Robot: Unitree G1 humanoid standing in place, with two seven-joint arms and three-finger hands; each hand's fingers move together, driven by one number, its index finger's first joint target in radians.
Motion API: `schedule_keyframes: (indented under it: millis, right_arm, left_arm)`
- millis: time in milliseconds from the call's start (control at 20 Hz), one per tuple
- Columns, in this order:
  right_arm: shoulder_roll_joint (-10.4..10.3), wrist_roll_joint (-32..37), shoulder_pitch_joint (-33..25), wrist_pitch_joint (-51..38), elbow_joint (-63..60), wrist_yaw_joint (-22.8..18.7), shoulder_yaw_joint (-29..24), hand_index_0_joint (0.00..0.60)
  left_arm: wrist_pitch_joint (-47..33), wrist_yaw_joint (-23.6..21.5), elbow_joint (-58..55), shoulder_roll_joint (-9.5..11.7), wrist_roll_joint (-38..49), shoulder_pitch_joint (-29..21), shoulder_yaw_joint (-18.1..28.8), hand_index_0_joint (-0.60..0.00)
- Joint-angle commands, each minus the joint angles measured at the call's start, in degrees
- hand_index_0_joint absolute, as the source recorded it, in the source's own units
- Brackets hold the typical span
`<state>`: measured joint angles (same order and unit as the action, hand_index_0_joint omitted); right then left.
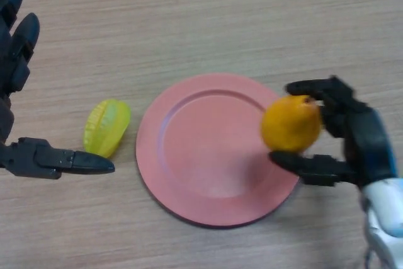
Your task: Pick up the yellow pear and place it on the plate
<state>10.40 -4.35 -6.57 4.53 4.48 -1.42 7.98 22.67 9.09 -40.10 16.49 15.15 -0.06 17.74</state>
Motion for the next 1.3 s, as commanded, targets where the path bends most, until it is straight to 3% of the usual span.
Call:
schedule_keyframes:
  millis: [50, 250, 450, 550, 600, 750, 800, 850, 1300]
  right_arm:
    - [0.5, -0.9, -4.2, -9.1, 0.2, -3.8, 2.1, 0.600]
    - [0.5, 1.6, -8.7, -12.7, -7.9, -8.8, 9.4, 0.600]
    - [0.5, 7.5, -9.0, -8.4, -9.1, -9.5, 11.6, 0.600]
    - [0.5, 4.8, -9.6, -6.9, -10.5, -9.2, 13.3, 0.600]
    - [0.5, 3.6, -9.6, -6.9, -11.0, -9.1, 13.7, 0.551]
    - [0.5, 1.1, -10.8, -7.2, -13.6, -9.5, 14.8, 0.151]
    - [0.5, -0.7, -11.5, -7.7, -15.2, -9.7, 15.3, 0.051]
    - [0.5, -1.8, -12.1, -8.2, -16.3, -9.8, 15.4, 0.000]
    - [0.5, -1.2, -12.3, -6.8, -11.8, -7.4, 12.1, 0.000]
  left_arm:
    - [-6.3, 0.0, -3.0, 1.5, 0.6, -1.2, 3.4, 0.000]
    - [-7.5, -0.1, -2.2, 1.7, 0.9, -1.1, 3.9, 0.000]
    - [-7.1, 0.6, -1.8, 2.1, 2.4, -1.0, 5.5, 0.000]
    - [-7.5, 0.6, -1.3, 2.5, 2.5, -1.3, 6.1, 0.000]
    - [-7.7, 0.5, -1.1, 2.5, 2.5, -1.3, 6.1, 0.000]
    - [-9.1, 0.8, -0.1, 2.4, 1.9, -1.1, 6.0, 0.000]
    - [-9.7, 0.9, 0.3, 2.4, 1.8, -0.9, 6.1, 0.000]
    - [-10.1, 1.1, 0.6, 2.4, 1.8, -0.6, 6.5, 0.000]
    - [-10.4, 0.9, 0.9, 2.7, 1.5, -1.0, 6.8, 0.000]
